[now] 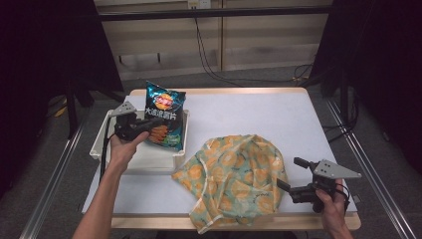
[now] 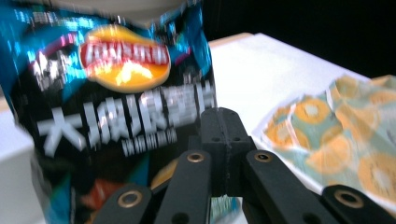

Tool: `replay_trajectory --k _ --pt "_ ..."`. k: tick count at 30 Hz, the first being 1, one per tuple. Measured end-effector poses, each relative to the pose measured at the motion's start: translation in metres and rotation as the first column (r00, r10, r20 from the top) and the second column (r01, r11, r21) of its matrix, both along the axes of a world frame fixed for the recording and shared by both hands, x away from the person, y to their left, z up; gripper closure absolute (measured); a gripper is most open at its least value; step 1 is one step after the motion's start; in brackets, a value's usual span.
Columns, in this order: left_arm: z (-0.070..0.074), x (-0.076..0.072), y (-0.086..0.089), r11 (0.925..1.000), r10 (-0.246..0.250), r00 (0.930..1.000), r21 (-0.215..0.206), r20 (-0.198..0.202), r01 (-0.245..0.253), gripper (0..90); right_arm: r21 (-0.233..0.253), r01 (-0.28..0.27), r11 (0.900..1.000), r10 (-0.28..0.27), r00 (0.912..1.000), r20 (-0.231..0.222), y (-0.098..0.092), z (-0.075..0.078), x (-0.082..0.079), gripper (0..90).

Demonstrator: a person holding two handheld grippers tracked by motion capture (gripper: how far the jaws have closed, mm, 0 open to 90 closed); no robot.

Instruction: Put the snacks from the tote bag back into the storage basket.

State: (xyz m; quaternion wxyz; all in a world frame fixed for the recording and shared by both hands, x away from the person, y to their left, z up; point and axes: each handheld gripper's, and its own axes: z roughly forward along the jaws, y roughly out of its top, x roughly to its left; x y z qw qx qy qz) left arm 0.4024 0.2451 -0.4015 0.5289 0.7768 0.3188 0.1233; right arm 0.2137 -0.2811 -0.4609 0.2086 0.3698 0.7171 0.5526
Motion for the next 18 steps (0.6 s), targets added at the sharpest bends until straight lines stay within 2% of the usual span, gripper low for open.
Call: replay_trajectory --k 7,10,15,17,18 --pt "-0.024 -0.009 0.002 0.9991 -0.017 0.9991 0.039 -0.040 0.019 90.0 -0.002 0.001 1.000 -0.001 1.0000 0.001 0.001 -0.001 0.000 0.3" --pt "-0.034 -0.010 0.000 0.9972 -0.021 0.9979 0.071 -0.061 0.025 90.0 -0.002 0.000 1.000 0.000 1.0000 0.002 0.001 -0.001 0.000 0.2" --pt "-0.050 -0.010 -0.009 0.9880 -0.032 0.9946 0.147 -0.099 0.046 90.0 -0.004 -0.002 1.000 0.002 1.0000 -0.002 0.001 -0.001 0.001 0.2" --pt "-0.054 -0.008 -0.013 0.9779 -0.040 0.9932 0.200 -0.109 0.062 90.0 -0.003 -0.002 1.000 0.002 1.0000 0.000 0.001 -0.001 0.001 0.3" --pt "-0.056 -0.008 -0.015 0.9782 -0.026 0.9931 0.202 -0.115 0.049 90.0 -0.004 -0.003 1.000 0.003 1.0000 -0.001 0.001 -0.001 0.001 0.3"
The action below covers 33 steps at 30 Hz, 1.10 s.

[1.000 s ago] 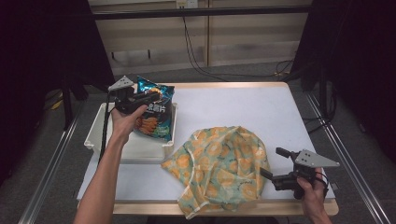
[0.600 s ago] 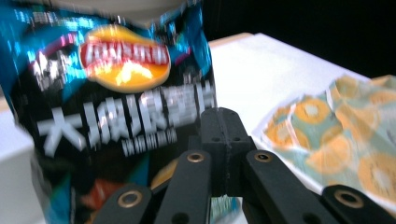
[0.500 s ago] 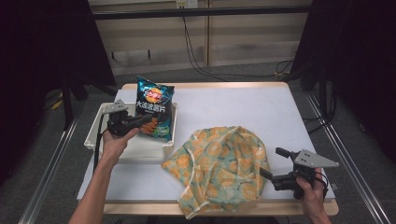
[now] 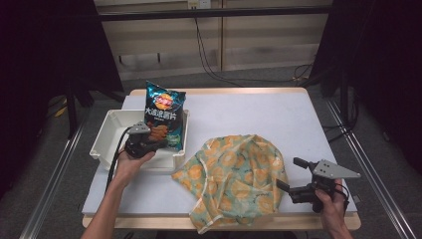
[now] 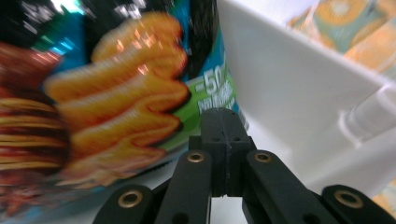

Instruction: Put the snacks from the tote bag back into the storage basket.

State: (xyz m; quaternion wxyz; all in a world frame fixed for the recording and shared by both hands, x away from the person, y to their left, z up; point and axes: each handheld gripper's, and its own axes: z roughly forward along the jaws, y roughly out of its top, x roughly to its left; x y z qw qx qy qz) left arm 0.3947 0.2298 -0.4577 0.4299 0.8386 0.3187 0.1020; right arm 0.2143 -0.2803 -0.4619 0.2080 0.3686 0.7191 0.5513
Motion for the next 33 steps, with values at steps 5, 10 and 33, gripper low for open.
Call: replay_trajectory --k 5,10,33 --pt "-0.006 0.006 -0.005 0.9984 -0.003 0.9998 0.057 -0.018 0.004 90.0 0.001 0.002 1.000 -0.002 1.0000 -0.001 0.000 0.000 0.000 0.2" --pt "-0.008 0.014 -0.005 0.9977 0.006 0.9993 0.067 -0.037 -0.003 90.0 0.000 0.000 1.000 0.000 1.0000 0.001 0.000 0.000 0.000 0.3" --pt "-0.004 0.041 -0.010 0.9875 0.012 0.9969 0.158 -0.077 0.000 90.0 0.002 0.001 1.000 -0.001 1.0000 -0.003 0.000 -0.001 0.001 0.2"
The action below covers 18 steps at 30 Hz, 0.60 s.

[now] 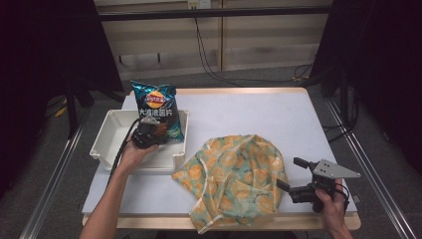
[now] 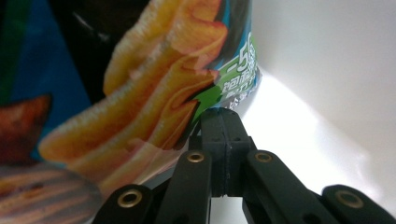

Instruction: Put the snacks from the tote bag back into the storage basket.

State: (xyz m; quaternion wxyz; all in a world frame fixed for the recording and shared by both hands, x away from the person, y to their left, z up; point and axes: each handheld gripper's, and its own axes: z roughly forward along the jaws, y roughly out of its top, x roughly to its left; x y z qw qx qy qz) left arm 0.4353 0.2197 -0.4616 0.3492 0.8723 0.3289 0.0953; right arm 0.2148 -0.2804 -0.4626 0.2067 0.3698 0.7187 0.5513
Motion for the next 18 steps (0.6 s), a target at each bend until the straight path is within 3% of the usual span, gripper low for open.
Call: replay_trajectory --k 7,9,10,13,17,18 --pt "-0.0030 0.0066 -0.0005 0.9998 -0.009 1.0000 0.019 -0.004 0.009 90.0 -0.002 -0.001 1.000 0.001 1.0000 0.000 -0.0001 -0.0003 0.0002 0.2" --pt "-0.0050 0.0076 -0.0014 0.9997 0.025 0.9997 0.007 0.000 -0.025 90.0 -0.003 -0.001 1.000 0.001 1.0000 0.000 -0.0001 -0.0006 0.0003 0.2" --pt "-0.0042 0.0097 0.0013 0.9992 -0.002 1.0000 0.039 -0.004 0.002 90.0 -0.003 -0.001 1.000 0.001 1.0000 -0.001 0.0002 -0.0006 0.0002 0.2" --pt "-0.0064 0.0108 0.0014 0.9988 -0.003 1.0000 0.048 -0.007 0.004 89.8 -0.003 -0.001 1.000 0.001 1.0000 -0.001 0.0004 -0.0007 0.0002 0.3" --pt "-0.0059 0.0081 0.0013 0.9998 0.003 1.0000 0.019 -0.009 -0.003 88.3 -0.002 -0.004 1.000 0.004 1.0000 -0.004 0.0007 -0.0008 -0.0001 0.2" --pt "-0.0059 0.0059 0.0001 0.9999 0.015 0.9999 -0.004 0.003 -0.015 88.1 -0.001 -0.003 1.000 0.003 1.0000 -0.004 0.0005 -0.0008 -0.0001 0.2"
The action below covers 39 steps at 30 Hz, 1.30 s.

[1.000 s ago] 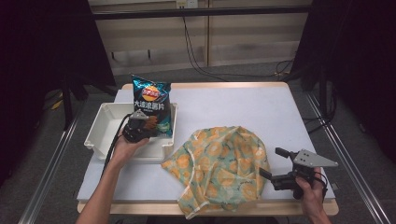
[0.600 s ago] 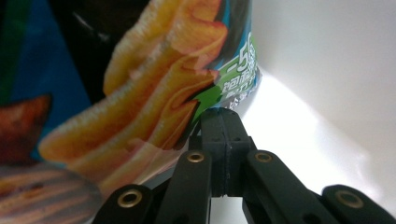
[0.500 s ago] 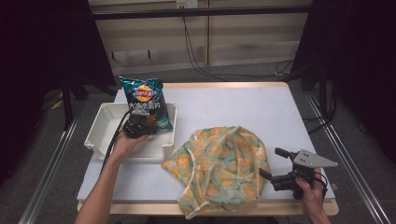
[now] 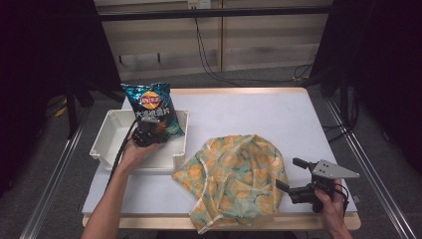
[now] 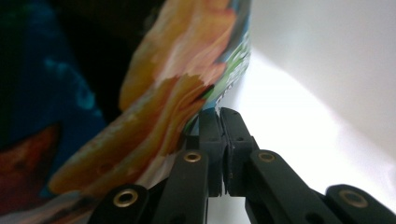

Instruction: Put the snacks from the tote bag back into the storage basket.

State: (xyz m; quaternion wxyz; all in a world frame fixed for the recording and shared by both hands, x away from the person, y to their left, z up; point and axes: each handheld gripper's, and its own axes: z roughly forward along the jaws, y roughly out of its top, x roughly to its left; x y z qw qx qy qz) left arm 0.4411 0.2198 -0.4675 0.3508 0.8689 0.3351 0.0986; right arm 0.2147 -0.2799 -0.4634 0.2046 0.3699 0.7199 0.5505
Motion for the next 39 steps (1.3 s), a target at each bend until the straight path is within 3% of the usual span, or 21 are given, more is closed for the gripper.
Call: replay_trajectory --k 9,14,16,20,21,23,29,31,34,36,37,39 --pt "0.011 -0.014 0.006 0.9934 0.013 0.9989 -0.114 0.045 -0.008 83.6 -0.001 0.002 1.000 -0.002 1.0000 0.005 0.000 0.000 0.000 0.2" --pt "0.024 -0.026 0.012 0.9758 0.019 0.9960 -0.219 0.087 0.001 78.6 0.000 0.001 1.000 -0.001 1.0000 0.003 0.000 0.000 0.000 0.3" --pt "0.027 -0.033 0.015 0.9643 0.034 0.9943 -0.265 0.101 -0.006 76.4 0.000 0.002 1.000 -0.002 1.0000 0.006 0.000 0.000 0.000 0.2" --pt "0.034 -0.046 0.017 0.9602 0.042 0.9908 -0.279 0.129 -0.005 70.8 -0.003 0.002 1.000 -0.002 1.0000 0.003 -0.001 0.000 0.000 0.3" --pt "0.035 -0.049 0.019 0.9578 0.046 0.9894 -0.287 0.138 -0.004 69.2 -0.003 0.003 1.000 -0.003 1.0000 0.003 -0.001 0.000 0.000 0.2" --pt "0.039 -0.055 0.020 0.9460 0.062 0.9871 -0.324 0.148 -0.011 62.8 -0.003 0.005 1.000 -0.005 1.0000 0.004 0.000 0.000 0.000 0.2" --pt "0.046 -0.073 0.021 0.9388 0.071 0.9826 -0.344 0.172 -0.008 45.2 0.001 0.000 1.000 0.000 1.0000 0.003 -0.002 0.001 -0.001 0.2" --pt "0.046 -0.080 0.023 0.9324 0.085 0.9809 -0.361 0.175 -0.016 40.6 0.004 0.008 1.000 -0.008 0.9999 0.009 -0.002 0.001 -0.001 0.3" --pt "0.043 -0.093 0.027 0.9331 0.103 0.9758 -0.359 0.193 -0.028 33.5 0.000 0.010 1.000 -0.010 0.9999 0.011 -0.002 0.001 -0.001 0.2" --pt "0.041 -0.099 0.028 0.9398 0.106 0.9742 -0.340 0.199 -0.033 32.3 -0.001 0.007 1.000 -0.007 0.9999 0.009 -0.002 0.001 -0.001 0.2" --pt "0.039 -0.103 0.027 0.9468 0.117 0.9713 -0.319 0.207 -0.046 32.4 0.001 0.009 1.000 -0.009 0.9999 0.009 -0.002 0.001 -0.001 0.2" --pt "0.038 -0.110 0.027 0.9465 0.129 0.9697 -0.318 0.208 -0.058 30.6 0.000 0.010 1.000 -0.010 0.9999 0.006 -0.002 0.001 -0.001 0.2"
